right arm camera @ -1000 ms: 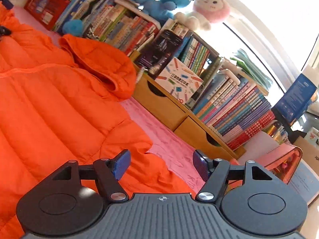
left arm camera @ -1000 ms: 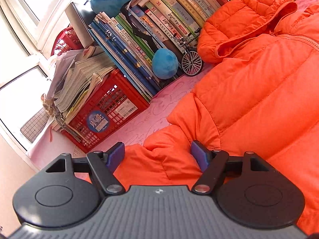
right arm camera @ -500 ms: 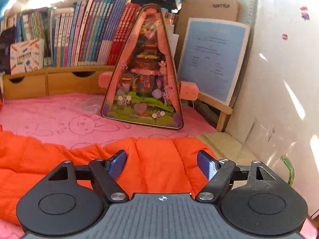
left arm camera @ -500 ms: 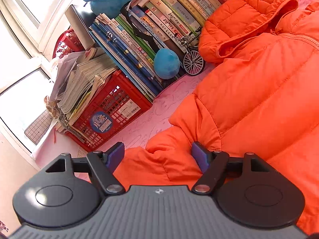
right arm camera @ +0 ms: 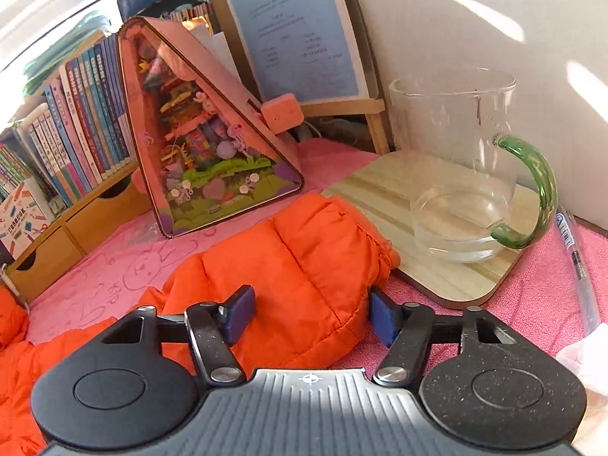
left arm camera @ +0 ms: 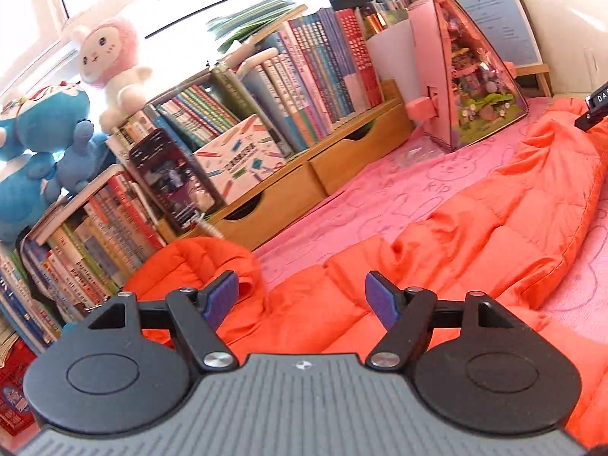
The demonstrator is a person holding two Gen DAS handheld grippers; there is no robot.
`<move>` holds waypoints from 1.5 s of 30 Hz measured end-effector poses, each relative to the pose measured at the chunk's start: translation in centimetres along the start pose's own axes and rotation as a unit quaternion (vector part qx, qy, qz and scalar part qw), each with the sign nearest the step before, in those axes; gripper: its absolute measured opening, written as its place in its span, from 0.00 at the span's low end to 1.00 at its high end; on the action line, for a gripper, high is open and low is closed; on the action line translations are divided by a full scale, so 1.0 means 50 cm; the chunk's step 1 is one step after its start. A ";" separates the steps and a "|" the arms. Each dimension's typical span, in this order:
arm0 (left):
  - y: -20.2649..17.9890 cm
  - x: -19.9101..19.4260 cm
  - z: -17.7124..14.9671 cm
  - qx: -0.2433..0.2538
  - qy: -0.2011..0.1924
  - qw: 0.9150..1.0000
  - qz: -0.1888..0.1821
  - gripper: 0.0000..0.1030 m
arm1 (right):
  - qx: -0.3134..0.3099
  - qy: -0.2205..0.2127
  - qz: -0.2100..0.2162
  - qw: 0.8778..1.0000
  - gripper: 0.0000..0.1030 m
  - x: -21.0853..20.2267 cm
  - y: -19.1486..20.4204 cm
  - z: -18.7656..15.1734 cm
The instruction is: Fold clothes
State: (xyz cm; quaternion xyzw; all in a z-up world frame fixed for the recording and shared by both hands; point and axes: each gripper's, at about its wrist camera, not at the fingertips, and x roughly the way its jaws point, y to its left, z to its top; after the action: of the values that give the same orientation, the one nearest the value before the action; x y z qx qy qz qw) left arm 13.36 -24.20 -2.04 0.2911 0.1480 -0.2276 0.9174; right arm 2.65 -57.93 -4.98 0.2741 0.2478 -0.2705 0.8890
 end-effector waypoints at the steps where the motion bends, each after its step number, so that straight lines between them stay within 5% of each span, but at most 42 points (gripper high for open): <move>1: -0.014 0.014 0.003 -0.005 0.008 1.000 -0.010 0.72 | 0.009 0.002 0.014 1.000 0.31 0.001 0.000 0.003; 2: -0.022 0.026 0.002 -0.013 0.018 1.000 -0.017 0.72 | 0.019 0.002 0.029 0.999 0.15 0.000 0.001 0.006; 8: 0.031 0.046 -0.037 -0.115 0.066 0.990 -0.056 0.71 | -0.041 -0.030 0.135 0.990 0.11 -0.056 0.111 0.006; 9: 0.053 0.044 -0.048 -0.143 0.072 0.985 -0.062 0.71 | -0.077 -0.028 0.176 0.981 0.11 -0.075 0.146 -0.006; 12: 0.101 0.051 -0.080 -0.200 0.092 0.974 -0.056 0.74 | -0.197 -0.010 0.310 0.930 0.15 -0.143 0.235 -0.062; 13: 0.110 0.053 -0.092 -0.211 0.095 0.971 -0.053 0.75 | -0.217 -0.014 0.311 0.925 0.25 -0.162 0.244 -0.077; 14: 0.119 0.056 -0.104 -0.221 0.098 0.969 -0.050 0.75 | -0.229 -0.023 0.290 0.929 0.41 -0.178 0.245 -0.089; 17: 0.114 0.057 -0.108 -0.214 0.099 0.971 -0.045 0.76 | -0.242 -0.050 0.188 0.951 0.63 -0.204 0.218 -0.105; 21: 0.102 0.057 -0.107 -0.198 0.099 0.974 -0.041 0.77 | -0.234 -0.039 0.028 0.971 0.63 -0.156 0.153 -0.088; 23: 0.105 0.057 -0.110 -0.202 0.099 0.973 -0.044 0.77 | -0.228 -0.012 0.013 0.973 0.63 -0.120 0.132 -0.088; 24: 0.107 0.058 -0.111 -0.205 0.100 0.973 -0.046 0.78 | -0.228 0.003 0.017 0.973 0.61 -0.102 0.131 -0.091; 26: 0.109 0.059 -0.112 -0.208 0.101 0.972 -0.047 0.78 | -0.223 0.026 0.033 0.974 0.34 -0.073 0.131 -0.096; 29: 0.110 0.061 -0.112 -0.210 0.102 0.971 -0.049 0.78 | -0.224 0.012 0.023 0.974 0.06 -0.068 0.150 -0.086; 36: 0.112 0.062 -0.113 -0.212 0.104 0.970 -0.050 0.79 | -0.189 -0.130 -0.070 0.971 0.06 -0.065 0.179 0.086; 37: 0.112 0.062 -0.113 -0.213 0.104 0.970 -0.051 0.79 | -0.180 -0.156 -0.084 0.967 0.10 -0.061 0.177 0.114; 39: 0.113 0.063 -0.114 -0.214 0.104 0.970 -0.052 0.79 | -0.150 -0.170 -0.106 0.968 0.37 -0.037 0.161 0.164; 40: 0.113 0.063 -0.114 -0.215 0.104 0.970 -0.052 0.79 | -0.128 -0.153 -0.108 0.974 0.77 -0.025 0.147 0.184; 41: 0.113 0.063 -0.114 -0.215 0.104 0.970 -0.053 0.79 | -0.106 -0.137 -0.110 0.979 0.90 -0.013 0.134 0.204; 45: 0.115 0.064 -0.115 -0.219 0.105 0.968 -0.056 0.80 | -0.083 -0.139 -0.019 0.987 0.90 -0.058 0.121 0.171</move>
State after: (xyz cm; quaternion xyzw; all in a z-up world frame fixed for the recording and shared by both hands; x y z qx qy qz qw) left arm 18.20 -17.65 -5.18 0.0969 0.3061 -0.2088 0.9237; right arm 6.74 -57.97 5.08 0.1542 0.1484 -0.3012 0.9292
